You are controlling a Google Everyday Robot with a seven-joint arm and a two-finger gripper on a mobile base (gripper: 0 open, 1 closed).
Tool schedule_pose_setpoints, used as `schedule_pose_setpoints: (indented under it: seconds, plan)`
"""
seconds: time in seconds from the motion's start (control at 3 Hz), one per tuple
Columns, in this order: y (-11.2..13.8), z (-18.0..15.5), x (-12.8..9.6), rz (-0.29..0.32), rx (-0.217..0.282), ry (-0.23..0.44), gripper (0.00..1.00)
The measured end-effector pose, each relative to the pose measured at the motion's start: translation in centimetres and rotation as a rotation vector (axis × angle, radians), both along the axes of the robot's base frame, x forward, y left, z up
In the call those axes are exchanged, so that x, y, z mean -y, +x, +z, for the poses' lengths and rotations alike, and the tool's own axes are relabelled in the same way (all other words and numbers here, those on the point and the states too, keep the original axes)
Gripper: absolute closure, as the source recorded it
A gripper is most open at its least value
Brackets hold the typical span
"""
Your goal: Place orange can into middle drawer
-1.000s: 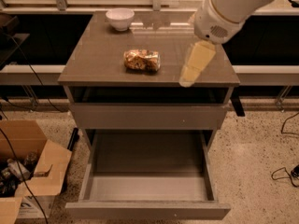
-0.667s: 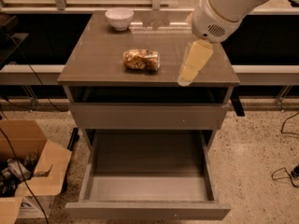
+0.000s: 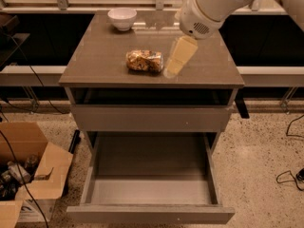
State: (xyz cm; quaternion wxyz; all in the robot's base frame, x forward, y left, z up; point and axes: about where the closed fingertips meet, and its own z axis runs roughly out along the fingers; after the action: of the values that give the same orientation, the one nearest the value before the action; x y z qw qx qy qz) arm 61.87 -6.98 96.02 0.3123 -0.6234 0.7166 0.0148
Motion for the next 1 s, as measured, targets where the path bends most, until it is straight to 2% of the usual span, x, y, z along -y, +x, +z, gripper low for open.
schedule_pose_setpoints:
  seconds: [0.33, 1.0]
  plan:
    - [3.3, -1.4, -2.1, 0.011, 0.002, 0.062, 0.00]
    - [9.3, -6.4, -6.7, 0.045, -0.083, 0.139, 0.00]
